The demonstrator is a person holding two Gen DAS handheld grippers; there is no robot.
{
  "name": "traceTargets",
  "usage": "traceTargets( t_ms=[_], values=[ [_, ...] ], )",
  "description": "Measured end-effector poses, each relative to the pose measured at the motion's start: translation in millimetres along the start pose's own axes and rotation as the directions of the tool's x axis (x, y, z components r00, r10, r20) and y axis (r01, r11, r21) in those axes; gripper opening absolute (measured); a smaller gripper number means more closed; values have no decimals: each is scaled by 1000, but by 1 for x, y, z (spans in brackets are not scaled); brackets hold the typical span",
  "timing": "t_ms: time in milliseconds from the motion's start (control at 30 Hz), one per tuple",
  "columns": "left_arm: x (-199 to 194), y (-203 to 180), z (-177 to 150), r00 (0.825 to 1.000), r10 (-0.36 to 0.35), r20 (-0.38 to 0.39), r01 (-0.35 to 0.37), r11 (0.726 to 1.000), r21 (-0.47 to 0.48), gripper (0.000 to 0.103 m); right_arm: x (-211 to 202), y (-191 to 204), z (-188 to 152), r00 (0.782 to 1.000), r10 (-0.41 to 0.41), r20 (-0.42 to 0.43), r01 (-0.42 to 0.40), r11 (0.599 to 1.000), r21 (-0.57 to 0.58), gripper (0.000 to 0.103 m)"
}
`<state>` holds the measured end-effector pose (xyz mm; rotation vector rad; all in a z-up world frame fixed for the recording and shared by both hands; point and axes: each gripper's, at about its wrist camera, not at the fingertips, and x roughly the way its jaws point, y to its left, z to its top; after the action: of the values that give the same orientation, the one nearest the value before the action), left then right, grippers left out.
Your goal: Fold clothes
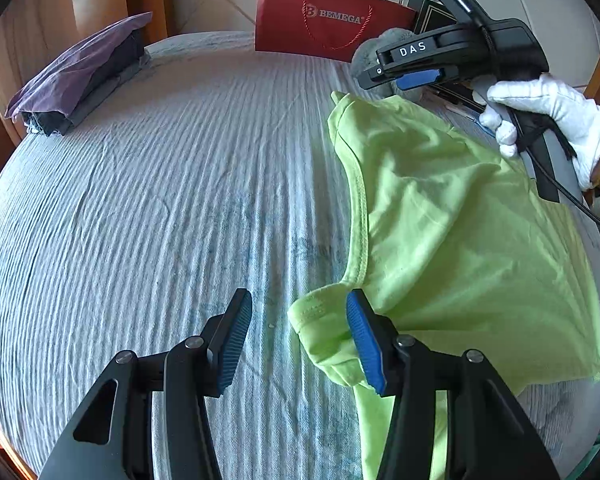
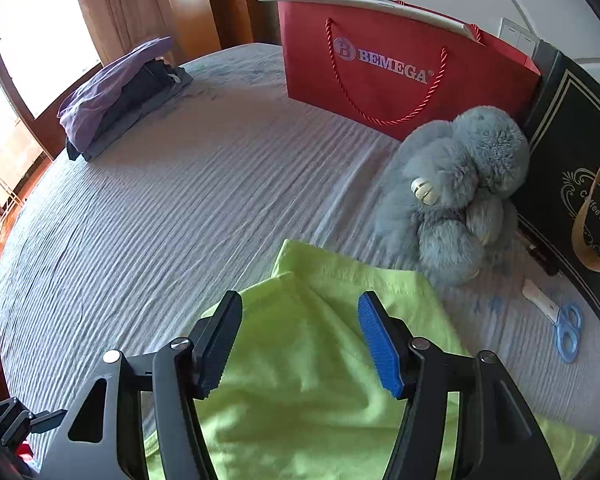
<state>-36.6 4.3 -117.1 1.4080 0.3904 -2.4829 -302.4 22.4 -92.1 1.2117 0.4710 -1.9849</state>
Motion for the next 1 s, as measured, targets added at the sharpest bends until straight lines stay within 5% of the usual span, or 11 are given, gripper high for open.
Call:
traceTargets(
  t_ms=[300, 400, 433, 467, 567, 667, 700, 733, 767, 867, 1000],
  values=[
    [33, -3, 11, 995, -44, -84, 47, 998, 38, 50, 59, -6, 18, 990, -13, -138, 16, 1000, 16, 62],
    [35, -8, 10, 996, -32, -85, 38, 997, 70, 41, 60, 5, 13, 990, -71, -121, 62, 995, -75, 36],
    [35, -8, 10, 995, -44, -86, 51, 996, 75, 18, 60, 6, 14, 991, -64, -117, 54, 995, -83, 11],
    [35, -8, 11, 995, -51, -92, 58, 996, 75, 9, 59, 7, 15, 992, -57, -113, 46, 995, -92, 4],
    [30, -8, 13, 998, -14, -68, 21, 995, 95, 5, 34, 3, 30, 993, -104, 52, 108, 989, -96, 4],
    [31, 2, 17, 997, 30, -66, -26, 998, 64, 6, 14, -15, 49, 979, -64, 192, 67, 998, -11, 4],
    [33, 6, 19, 996, 48, -72, -44, 997, 55, 8, 13, -18, 50, 984, -45, 175, 46, 999, -5, 18],
    [34, 10, 20, 996, 32, -79, -29, 999, 37, 11, 12, -20, 51, 987, -26, 158, 26, 1000, 2, 42],
    [31, 12, 21, 997, 26, -72, -24, 999, 29, 15, 10, -22, 52, 990, -6, 140, 5, 1000, 9, 52],
    [19, 19, 23, 999, -3, -44, 4, 1000, 15, 43, -21, -23, 25, 987, 9, 163, -10, 1000, 8, 56],
    [3, 17, 17, 997, -68, -42, 70, 996, 54, 46, -70, -53, -49, 988, -36, 151, 19, 994, 111, 56]
  ],
)
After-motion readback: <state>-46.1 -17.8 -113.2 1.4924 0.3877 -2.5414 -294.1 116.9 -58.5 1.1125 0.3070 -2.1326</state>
